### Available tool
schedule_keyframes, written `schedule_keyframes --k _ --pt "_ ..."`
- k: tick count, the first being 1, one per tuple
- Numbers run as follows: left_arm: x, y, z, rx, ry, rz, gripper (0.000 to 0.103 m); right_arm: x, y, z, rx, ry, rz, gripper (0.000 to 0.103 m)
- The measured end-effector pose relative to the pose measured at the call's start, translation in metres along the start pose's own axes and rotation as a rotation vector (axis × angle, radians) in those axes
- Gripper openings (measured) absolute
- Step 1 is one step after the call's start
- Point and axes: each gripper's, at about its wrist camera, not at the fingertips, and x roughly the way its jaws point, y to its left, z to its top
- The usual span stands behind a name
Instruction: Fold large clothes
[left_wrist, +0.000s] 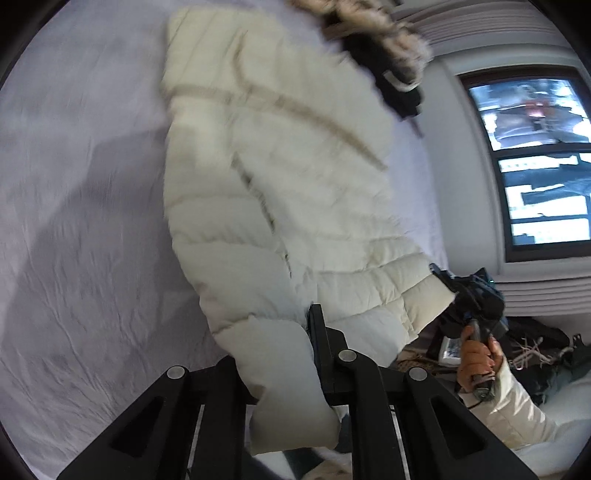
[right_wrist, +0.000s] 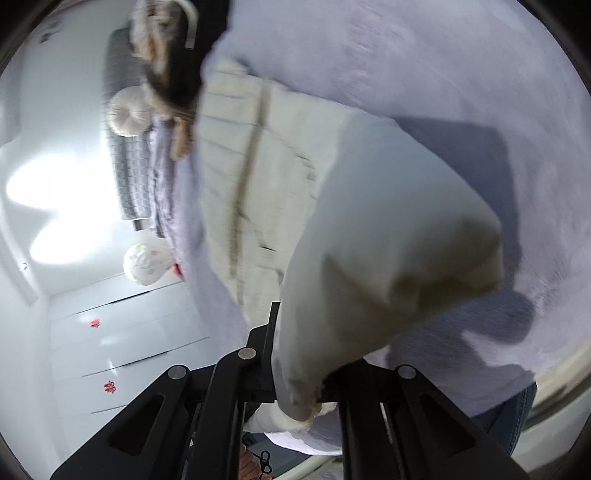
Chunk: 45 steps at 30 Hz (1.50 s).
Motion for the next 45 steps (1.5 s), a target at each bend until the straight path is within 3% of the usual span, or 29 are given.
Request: schedule_keyframes --k 6,12,20,24,34,42,45 --pt "-0.033 -0.024 0.04 0.072 -0.098 -0.025 0.014 -0.002 0.058 0.018 -0.09 -0.03 0.058 0.009" --pt "-0.048 -0.048 0.088 0.092 -0.195 -0.006 0.014 0.012 0.121 0.06 -0.198 -0.002 0.095 0.009" --pt "-0.051 -0.072 0.157 0.15 -0.248 0.144 0.014 0.047 0.19 0.119 -0.334 0.072 0.083 0.01" --pt "-0.048 -0.069 0.19 0.129 -0.283 0.167 0.014 0.076 0.22 0.15 -0.4 0.093 0.067 0.01" --pt "0.0 -0.014 0.269 0.03 -0.295 0.248 0.014 0.167 0.232 0.218 -0.458 0.131 -0.028 0.01" --pt "0.049 0.038 0.3 -0.052 -0.246 0.268 0.015 0.227 0.2 0.254 -0.411 0.126 -0.078 0.01" --pt "0.056 0.046 0.306 -0.067 -0.251 0.278 0.021 0.245 0.193 0.264 -0.399 0.117 -0.095 0.01"
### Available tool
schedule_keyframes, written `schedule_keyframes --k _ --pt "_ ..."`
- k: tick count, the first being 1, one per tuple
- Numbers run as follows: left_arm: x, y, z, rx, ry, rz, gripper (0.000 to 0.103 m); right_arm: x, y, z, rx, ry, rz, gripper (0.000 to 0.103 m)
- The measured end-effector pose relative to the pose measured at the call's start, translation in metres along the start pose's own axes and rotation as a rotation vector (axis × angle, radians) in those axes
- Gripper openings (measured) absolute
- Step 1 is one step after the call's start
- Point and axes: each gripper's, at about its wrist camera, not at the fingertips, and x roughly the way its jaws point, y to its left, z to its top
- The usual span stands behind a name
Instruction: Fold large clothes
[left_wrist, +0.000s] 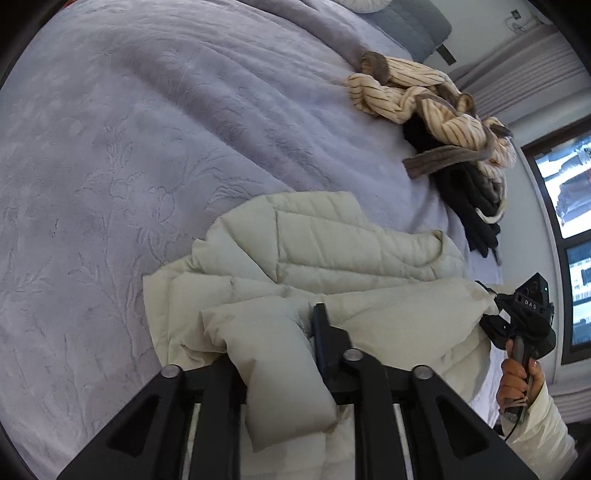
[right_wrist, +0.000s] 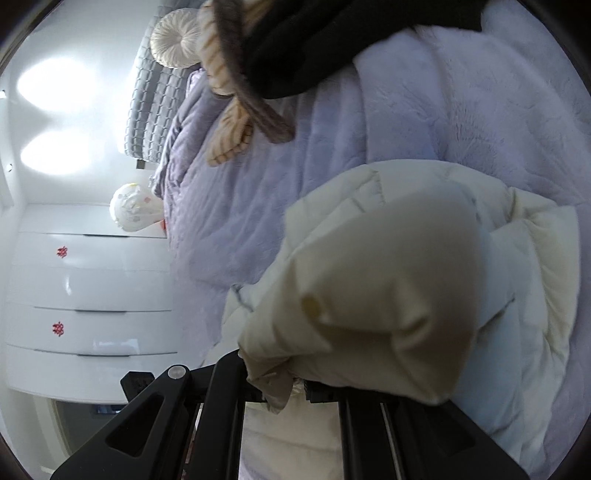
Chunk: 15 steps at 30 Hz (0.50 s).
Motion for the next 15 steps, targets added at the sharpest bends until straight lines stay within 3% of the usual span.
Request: schedule_keyframes --k 3,4,5,8,12,15 --pt "-0.002 -0.004 0.002 0.008 0.0 0.047 0.037 0.011 -0.004 0.005 0.024 -0.006 -0.004 0.01" --pt "-0.006 -0.007 0.0 0.02 -0.008 0.057 0.058 0.012 -0.003 0.006 0.029 -0.005 -0.005 0.011" --pt "-0.01 -0.011 -0.002 0.033 -0.02 0.069 0.071 0.012 -0.002 0.007 0.03 -0.005 -0.005 0.013" --pt "-0.024 -0.02 -0.004 0.084 -0.051 0.11 0.073 0.01 0.003 0.008 0.018 -0.009 -0.01 0.023" --pt "-0.04 -0.025 -0.004 0.102 -0.101 0.167 0.073 -0.001 0.011 0.01 0.008 -0.031 -0.007 0.053" --pt "-0.057 -0.029 -0.006 0.111 -0.174 0.219 0.073 -0.012 0.016 0.011 -0.003 -0.044 -0.008 0.057"
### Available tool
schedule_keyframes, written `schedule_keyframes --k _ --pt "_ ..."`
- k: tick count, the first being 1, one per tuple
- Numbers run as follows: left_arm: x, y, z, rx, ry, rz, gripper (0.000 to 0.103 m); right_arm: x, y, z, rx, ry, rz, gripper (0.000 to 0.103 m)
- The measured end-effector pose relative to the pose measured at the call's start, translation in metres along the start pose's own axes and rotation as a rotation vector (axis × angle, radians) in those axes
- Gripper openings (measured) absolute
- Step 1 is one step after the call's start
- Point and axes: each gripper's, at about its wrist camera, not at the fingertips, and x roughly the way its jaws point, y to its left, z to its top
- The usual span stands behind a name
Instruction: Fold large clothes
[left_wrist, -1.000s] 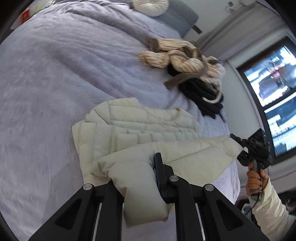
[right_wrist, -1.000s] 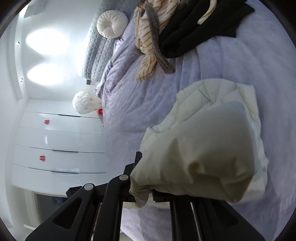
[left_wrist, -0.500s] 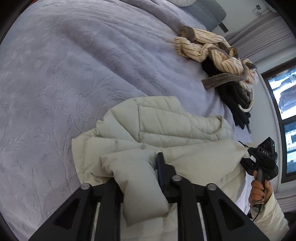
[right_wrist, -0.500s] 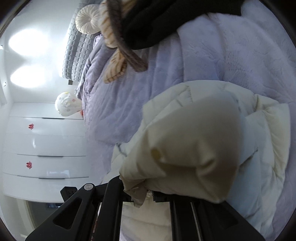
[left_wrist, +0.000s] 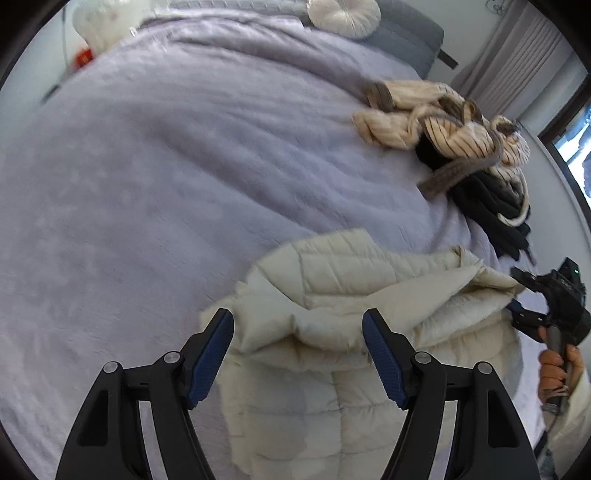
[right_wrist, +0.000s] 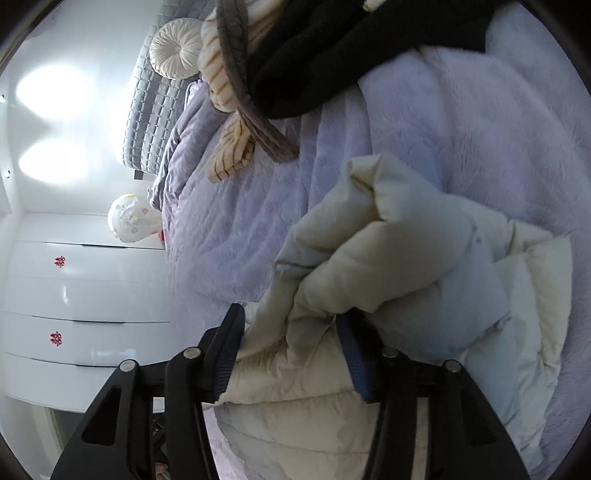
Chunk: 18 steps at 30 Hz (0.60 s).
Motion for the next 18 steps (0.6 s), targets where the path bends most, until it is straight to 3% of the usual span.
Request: schedule_keyframes --k 4,10,11,12,14,18 --pt "-0.021 -0.004 0.001 0.032 -0.055 0.008 0.073 -0.021 0.005 -0.001 -0.034 -0.016 -0.019 0.058" --pt "-0.012 -0.02 -0.005 0.088 -0.033 -0.04 0.073 -0.043 0.004 -0.007 -0.096 -0.022 -0.094 0.057" --pt "-0.007 -0.023 -0.006 0.097 -0.03 -0.031 0.073 -0.044 0.006 -0.009 -0.134 -0.026 -0.147 0.044" --pt "0.0 -0.025 -0.006 0.102 -0.03 -0.021 0.073 -0.042 0.01 -0.011 -0.186 -0.025 -0.21 0.022" --pt "0.015 -0.027 -0.004 0.086 -0.03 -0.018 0.073 -0.034 0.015 -0.014 -0.273 -0.015 -0.298 0.018" --pt "0.05 -0.033 -0.001 0.065 -0.024 0.013 0.073 -0.015 0.019 -0.012 -0.371 -0.01 -0.377 0.018"
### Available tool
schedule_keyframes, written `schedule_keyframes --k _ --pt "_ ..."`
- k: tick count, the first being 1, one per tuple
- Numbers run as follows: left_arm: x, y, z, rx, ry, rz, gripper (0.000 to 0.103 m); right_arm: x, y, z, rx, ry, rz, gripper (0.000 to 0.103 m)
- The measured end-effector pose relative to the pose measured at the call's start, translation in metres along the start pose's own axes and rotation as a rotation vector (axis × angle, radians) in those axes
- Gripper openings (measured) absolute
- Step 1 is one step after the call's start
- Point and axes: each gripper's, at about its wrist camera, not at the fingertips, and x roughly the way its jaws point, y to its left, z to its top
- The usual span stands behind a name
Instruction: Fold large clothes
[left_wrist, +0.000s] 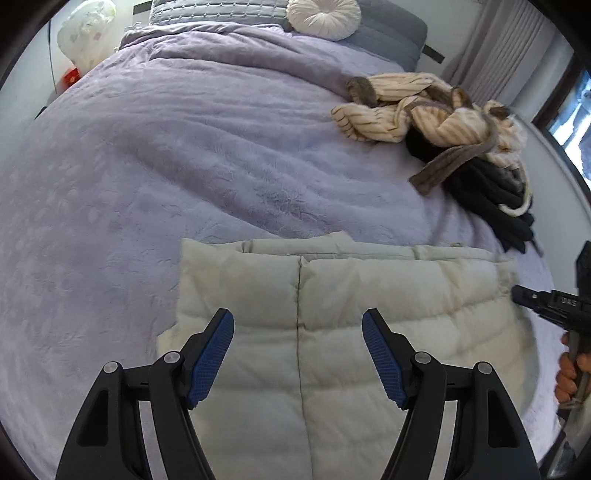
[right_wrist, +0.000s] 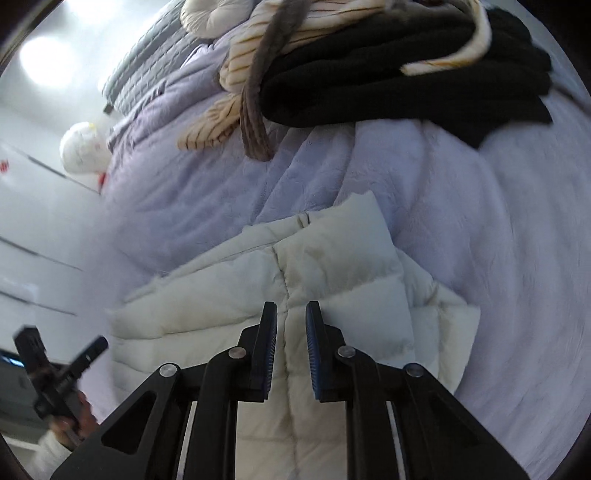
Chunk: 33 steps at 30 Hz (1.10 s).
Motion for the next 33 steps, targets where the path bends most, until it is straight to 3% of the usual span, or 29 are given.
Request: schedule_keyframes --k 10,19,24,33 --pt "0.062 0.01 0.013 -0.021 0.0 0.139 0.073 0.038 -0.011 0.017 -0.026 -0.011 -0.111 0.014" --pt "0.088 0.018 0.01 -0.038 -0.016 0.133 0.074 0.066 -0.027 0.02 -0.009 -0.02 -0.104 0.011" --pt "0.086 0.015 0.011 -0.022 -0.011 0.159 0.074 0.062 -0.025 0.02 0.001 -0.017 -0.11 0.011" --pt "0.044 0.016 0.013 -0.068 0.017 0.227 0.074 0.021 -0.002 0.018 -0.002 -0.028 -0.122 0.018"
